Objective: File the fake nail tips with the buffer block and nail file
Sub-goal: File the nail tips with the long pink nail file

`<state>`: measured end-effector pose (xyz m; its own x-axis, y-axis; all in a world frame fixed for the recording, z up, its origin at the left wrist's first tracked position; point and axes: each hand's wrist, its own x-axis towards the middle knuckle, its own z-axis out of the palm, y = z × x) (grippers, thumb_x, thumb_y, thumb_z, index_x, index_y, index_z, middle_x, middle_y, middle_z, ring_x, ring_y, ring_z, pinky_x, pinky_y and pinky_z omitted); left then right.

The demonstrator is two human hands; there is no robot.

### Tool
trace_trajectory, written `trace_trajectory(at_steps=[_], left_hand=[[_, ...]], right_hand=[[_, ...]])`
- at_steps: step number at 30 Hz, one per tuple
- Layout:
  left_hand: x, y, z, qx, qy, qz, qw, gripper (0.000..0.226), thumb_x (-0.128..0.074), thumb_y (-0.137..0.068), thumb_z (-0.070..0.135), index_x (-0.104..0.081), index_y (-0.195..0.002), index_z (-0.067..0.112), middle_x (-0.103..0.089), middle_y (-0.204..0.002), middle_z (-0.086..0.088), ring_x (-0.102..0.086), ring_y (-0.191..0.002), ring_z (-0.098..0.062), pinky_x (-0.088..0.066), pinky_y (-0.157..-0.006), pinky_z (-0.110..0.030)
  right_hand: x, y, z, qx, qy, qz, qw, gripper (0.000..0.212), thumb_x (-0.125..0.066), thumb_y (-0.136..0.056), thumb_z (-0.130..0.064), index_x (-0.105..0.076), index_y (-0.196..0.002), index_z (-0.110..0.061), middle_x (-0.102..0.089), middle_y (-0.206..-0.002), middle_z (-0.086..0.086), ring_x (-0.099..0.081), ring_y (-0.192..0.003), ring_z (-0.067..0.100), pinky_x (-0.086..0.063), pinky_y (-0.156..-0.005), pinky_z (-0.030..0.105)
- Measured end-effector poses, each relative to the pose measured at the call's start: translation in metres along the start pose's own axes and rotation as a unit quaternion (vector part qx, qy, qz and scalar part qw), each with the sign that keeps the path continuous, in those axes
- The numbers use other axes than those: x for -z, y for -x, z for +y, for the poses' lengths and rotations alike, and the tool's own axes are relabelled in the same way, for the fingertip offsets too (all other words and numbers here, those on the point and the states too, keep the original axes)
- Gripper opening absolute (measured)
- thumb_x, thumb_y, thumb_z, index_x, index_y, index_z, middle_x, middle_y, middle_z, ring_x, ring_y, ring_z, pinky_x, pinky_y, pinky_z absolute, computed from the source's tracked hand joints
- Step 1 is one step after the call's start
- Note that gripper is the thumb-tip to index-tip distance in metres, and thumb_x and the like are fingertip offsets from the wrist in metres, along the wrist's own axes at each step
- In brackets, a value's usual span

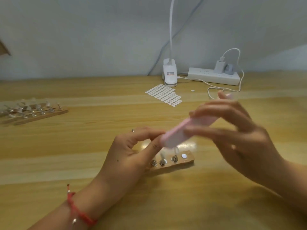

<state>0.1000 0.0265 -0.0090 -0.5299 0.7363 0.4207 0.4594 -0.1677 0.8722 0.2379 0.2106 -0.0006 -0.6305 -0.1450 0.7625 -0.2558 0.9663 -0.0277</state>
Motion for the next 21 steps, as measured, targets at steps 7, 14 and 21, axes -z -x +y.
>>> trace_trajectory(at_steps=[7,14,21], left_hand=[[0.006,-0.001,0.006,0.045,0.115,-0.094,0.988,0.012,-0.068,-0.072,0.034,-0.078,-0.071,0.028,-0.065,-0.064,0.013,-0.055,-0.06,0.001,-0.039,-0.059,-0.006],[0.008,-0.003,0.004,0.04,0.11,-0.09,0.989,0.021,-0.064,-0.072,0.037,-0.079,-0.075,0.022,-0.063,-0.066,0.009,-0.052,-0.067,-0.008,-0.039,-0.067,-0.013],[0.005,-0.003,0.004,0.048,0.115,-0.091,0.988,0.024,-0.063,-0.071,0.042,-0.079,-0.074,0.024,-0.065,-0.069,0.008,-0.052,-0.077,-0.011,-0.037,-0.074,-0.021]], right_hand=[[0.01,-0.006,-0.002,0.032,0.026,-0.01,0.999,0.034,-0.058,-0.094,-0.005,-0.07,-0.116,-0.028,-0.063,-0.124,0.001,-0.053,-0.119,0.022,-0.03,-0.106,0.073],[0.009,-0.009,-0.009,0.074,0.039,-0.016,0.996,0.022,-0.054,-0.099,-0.009,-0.069,-0.111,-0.02,-0.066,-0.121,0.003,-0.057,-0.115,0.025,-0.03,-0.107,0.071],[0.002,-0.009,-0.018,0.094,0.018,-0.027,0.995,0.022,-0.063,-0.095,-0.008,-0.067,-0.112,-0.021,-0.063,-0.12,0.005,-0.059,-0.114,0.025,-0.03,-0.113,0.06]])
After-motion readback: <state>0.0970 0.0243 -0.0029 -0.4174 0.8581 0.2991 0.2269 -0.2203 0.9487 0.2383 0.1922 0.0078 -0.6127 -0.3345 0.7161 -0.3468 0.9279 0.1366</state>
